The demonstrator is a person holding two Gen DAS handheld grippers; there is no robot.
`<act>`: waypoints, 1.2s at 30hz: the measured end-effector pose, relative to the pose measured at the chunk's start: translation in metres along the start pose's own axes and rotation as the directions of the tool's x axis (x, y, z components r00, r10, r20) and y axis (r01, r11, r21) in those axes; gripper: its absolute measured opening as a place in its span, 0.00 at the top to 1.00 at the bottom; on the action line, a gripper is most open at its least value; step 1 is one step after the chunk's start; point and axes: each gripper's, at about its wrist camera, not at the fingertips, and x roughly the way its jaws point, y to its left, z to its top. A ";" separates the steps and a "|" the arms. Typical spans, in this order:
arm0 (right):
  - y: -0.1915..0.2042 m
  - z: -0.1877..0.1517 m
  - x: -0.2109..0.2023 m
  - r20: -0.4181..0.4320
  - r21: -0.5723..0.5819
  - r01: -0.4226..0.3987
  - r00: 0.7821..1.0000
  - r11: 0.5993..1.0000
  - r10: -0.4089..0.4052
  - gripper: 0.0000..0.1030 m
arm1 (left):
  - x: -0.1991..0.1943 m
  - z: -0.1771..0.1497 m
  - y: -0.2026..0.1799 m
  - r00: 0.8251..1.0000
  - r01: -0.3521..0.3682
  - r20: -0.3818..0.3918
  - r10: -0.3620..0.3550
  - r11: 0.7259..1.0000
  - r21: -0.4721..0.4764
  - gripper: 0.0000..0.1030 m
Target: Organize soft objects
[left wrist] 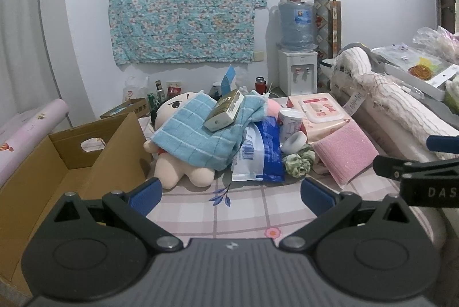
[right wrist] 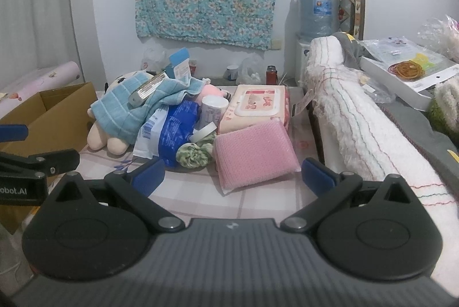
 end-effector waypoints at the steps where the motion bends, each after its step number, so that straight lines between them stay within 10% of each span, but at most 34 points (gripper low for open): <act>1: 0.000 0.000 0.000 -0.001 0.001 0.001 1.000 1.000 -0.001 0.01 | 0.000 0.000 0.000 1.000 0.000 0.001 0.000 1.000 -0.001 0.00; 36: 0.000 0.000 0.001 -0.001 -0.001 0.008 1.000 1.000 -0.008 0.01 | 0.001 -0.002 -0.002 1.000 0.001 0.008 -0.001 1.000 0.004 0.00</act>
